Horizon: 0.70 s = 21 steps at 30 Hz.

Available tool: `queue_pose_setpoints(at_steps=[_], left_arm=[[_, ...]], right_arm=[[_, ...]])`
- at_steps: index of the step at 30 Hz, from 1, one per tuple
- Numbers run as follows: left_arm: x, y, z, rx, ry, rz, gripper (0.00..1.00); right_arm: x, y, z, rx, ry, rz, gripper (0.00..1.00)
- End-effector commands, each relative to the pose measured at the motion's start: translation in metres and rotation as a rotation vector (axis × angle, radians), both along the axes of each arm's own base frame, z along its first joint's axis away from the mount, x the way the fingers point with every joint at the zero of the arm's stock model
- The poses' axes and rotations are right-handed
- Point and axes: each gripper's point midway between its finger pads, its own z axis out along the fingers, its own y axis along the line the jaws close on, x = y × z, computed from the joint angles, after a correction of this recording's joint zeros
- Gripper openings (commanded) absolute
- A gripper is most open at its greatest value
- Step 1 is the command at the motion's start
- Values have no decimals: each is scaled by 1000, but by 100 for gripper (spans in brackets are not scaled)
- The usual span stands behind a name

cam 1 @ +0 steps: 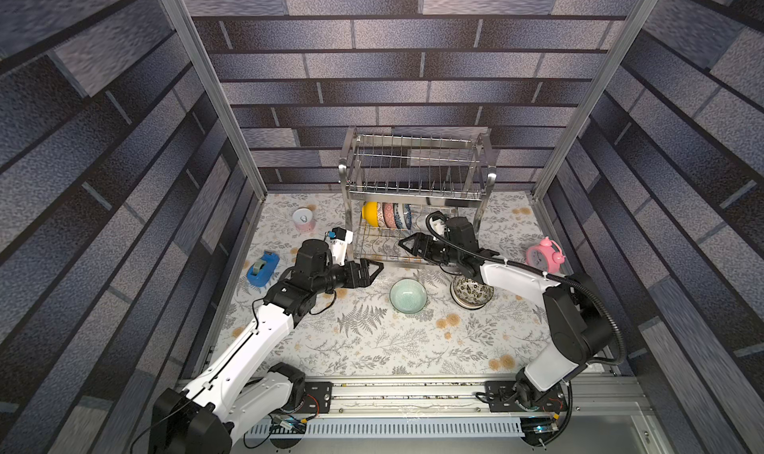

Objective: Load bowls into a dish rack
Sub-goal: Pick up the bowl from the center of the table.

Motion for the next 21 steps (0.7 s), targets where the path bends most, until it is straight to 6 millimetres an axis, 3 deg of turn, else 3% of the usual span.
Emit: queue_pose_setpoints(at_steps=[1,11,21], left_arm=[[3,2,4,1,-32,8,100],[-1,6,-2,4,-23,19,100],[-9,8,-9,11,-10,13,100]], right_arm=[[-11,-7,0,-62,-42,9,91],[-33,-19,-3,-149,-67,30,100],[-51,-26,-14,-260,-70,80,100]])
